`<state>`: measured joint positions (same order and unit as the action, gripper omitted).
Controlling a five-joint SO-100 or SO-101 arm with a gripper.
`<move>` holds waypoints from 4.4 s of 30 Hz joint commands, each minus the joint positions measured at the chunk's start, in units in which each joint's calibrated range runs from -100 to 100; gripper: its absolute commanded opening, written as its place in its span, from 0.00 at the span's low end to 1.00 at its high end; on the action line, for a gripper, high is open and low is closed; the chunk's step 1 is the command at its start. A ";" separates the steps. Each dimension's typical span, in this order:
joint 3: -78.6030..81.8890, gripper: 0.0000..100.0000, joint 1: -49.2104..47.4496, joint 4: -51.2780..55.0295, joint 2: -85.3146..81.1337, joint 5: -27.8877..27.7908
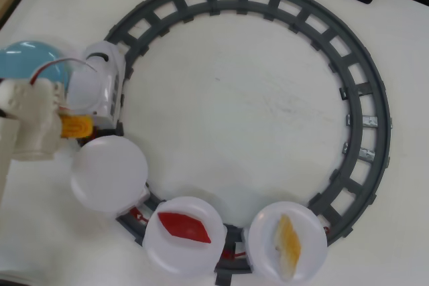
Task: Pick up the sushi from the Shinkansen and put it on the blue dish
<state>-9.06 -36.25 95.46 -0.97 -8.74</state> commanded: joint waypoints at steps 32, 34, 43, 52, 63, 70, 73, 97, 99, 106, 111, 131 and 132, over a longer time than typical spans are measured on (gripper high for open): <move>-60.01 0.10 -17.54 1.40 49.29 0.95; -61.82 0.10 -17.54 1.14 50.53 0.95; -64.16 0.10 -18.15 0.38 55.10 0.95; -64.16 0.12 -19.83 -0.56 56.59 1.42; -64.16 0.20 -20.62 -0.56 56.42 1.42; -64.34 0.20 -20.53 0.55 55.84 1.21; -67.68 0.20 -20.18 3.35 55.10 1.05; -16.91 0.20 -14.54 3.69 5.08 3.15; -11.86 0.20 -13.49 3.69 -0.07 3.30; 7.52 0.20 -9.17 1.74 -21.72 3.36; 24.75 0.20 -7.41 -4.04 -41.71 3.41; 45.49 0.20 0.16 -9.90 -67.84 2.78; 45.49 0.20 0.16 -9.90 -67.84 2.78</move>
<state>36.78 -36.66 86.47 -68.62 -6.00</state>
